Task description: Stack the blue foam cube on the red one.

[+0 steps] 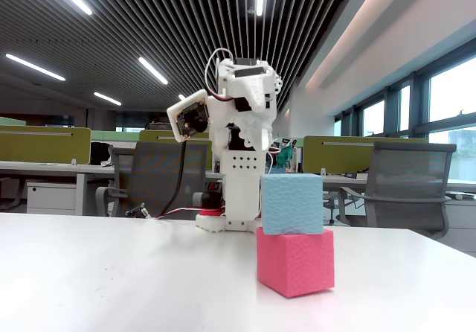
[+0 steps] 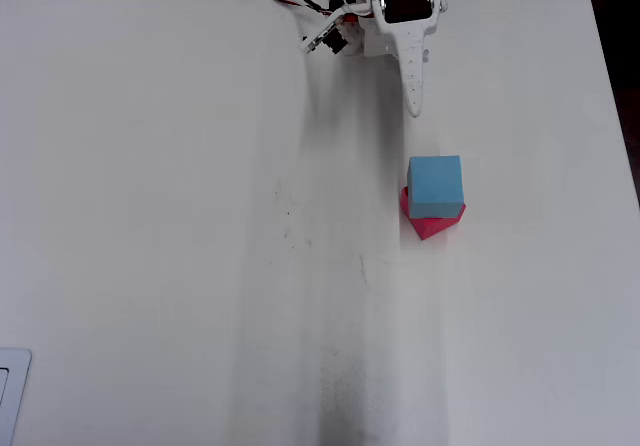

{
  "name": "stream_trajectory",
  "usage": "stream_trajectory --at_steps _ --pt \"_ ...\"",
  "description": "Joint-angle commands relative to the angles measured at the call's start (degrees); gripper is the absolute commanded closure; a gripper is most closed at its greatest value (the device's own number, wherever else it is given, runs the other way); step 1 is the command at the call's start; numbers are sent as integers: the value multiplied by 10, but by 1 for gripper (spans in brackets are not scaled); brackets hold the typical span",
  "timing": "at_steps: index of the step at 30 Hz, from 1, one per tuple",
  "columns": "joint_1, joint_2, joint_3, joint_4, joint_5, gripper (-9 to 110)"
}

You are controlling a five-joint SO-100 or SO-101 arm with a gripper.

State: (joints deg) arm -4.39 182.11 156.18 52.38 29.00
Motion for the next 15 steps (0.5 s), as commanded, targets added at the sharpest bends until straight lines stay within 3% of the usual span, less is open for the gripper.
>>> stream_trajectory --at_steps 1,15 --pt "5 3 -15 -4 -4 80" --pt "17 3 -11 -3 -4 80"
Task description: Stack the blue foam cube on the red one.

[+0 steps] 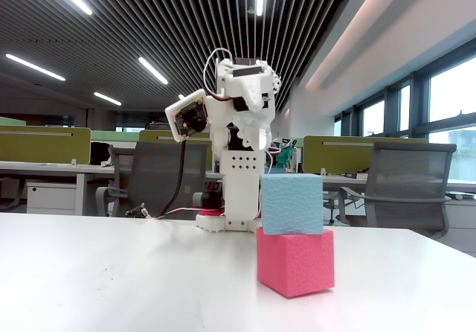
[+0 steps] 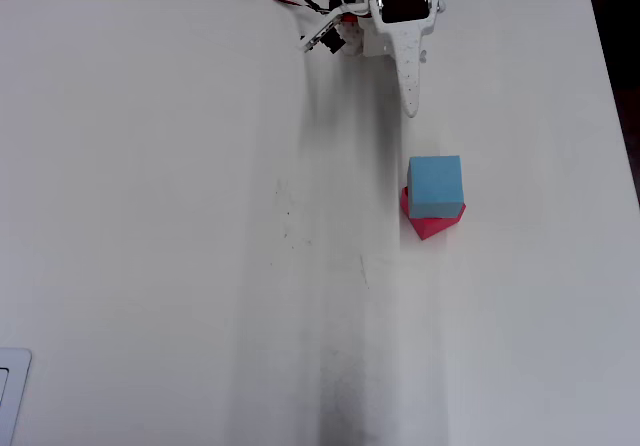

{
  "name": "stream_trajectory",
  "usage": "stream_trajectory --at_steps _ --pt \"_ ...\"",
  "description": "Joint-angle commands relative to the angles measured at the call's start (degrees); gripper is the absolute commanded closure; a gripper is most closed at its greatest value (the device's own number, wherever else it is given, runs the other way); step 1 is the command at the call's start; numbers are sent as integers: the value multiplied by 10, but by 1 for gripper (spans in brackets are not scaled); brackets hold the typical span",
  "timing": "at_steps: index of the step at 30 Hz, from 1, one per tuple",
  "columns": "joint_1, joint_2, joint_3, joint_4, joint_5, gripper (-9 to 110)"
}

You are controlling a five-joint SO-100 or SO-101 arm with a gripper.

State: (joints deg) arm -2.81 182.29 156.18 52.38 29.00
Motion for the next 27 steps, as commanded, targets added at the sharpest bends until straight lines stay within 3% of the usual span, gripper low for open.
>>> stream_trajectory --at_steps 1,27 --pt "1 1 -11 -2 -4 80" --pt "1 1 -14 -11 -4 81"
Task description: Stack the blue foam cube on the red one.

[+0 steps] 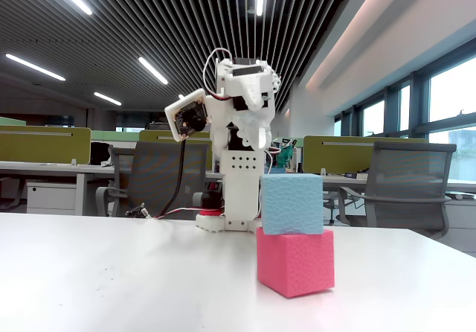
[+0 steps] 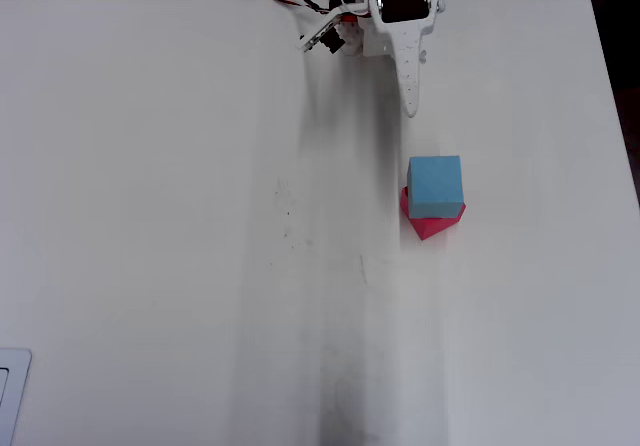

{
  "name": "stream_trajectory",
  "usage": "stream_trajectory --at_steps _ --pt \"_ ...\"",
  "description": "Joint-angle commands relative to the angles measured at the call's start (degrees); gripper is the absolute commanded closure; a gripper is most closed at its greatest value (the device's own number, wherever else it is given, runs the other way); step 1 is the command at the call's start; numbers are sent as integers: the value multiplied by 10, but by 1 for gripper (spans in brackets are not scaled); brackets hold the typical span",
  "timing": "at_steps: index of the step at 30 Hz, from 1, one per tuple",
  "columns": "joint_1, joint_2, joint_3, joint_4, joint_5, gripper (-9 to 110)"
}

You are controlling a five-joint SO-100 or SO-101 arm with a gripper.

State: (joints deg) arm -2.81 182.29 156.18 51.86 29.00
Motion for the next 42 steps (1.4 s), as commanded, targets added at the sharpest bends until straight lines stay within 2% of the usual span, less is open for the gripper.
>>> stream_trajectory --at_steps 1,42 --pt "1 1 -13 -6 -4 81" --pt "3 1 -2 -13 -6 82"
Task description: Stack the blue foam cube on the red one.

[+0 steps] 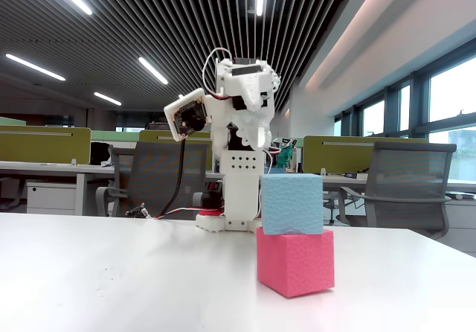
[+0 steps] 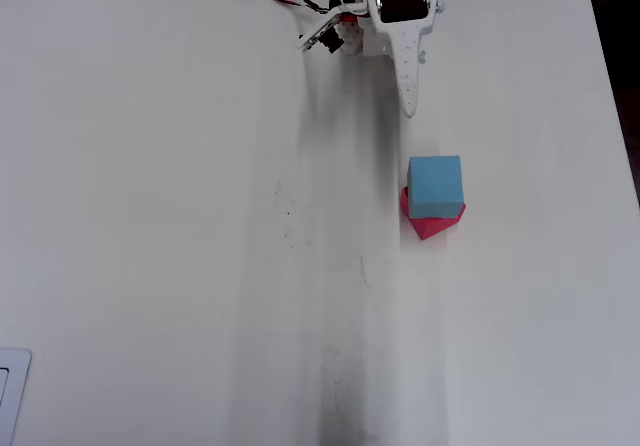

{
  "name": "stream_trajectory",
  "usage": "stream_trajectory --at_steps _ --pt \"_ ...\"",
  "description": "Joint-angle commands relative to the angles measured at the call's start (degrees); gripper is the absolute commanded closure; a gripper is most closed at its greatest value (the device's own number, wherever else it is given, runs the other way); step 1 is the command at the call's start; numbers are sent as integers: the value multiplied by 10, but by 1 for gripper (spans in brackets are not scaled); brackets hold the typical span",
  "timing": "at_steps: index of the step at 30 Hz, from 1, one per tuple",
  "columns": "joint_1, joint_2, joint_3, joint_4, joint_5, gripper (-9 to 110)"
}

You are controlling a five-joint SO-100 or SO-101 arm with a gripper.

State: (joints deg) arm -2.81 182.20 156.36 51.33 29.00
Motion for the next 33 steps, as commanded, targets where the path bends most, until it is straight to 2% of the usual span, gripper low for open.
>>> stream_trajectory --at_steps 1,33 --pt "3 2 -4 -9 -6 82" --pt "8 2 4 -19 -8 82"
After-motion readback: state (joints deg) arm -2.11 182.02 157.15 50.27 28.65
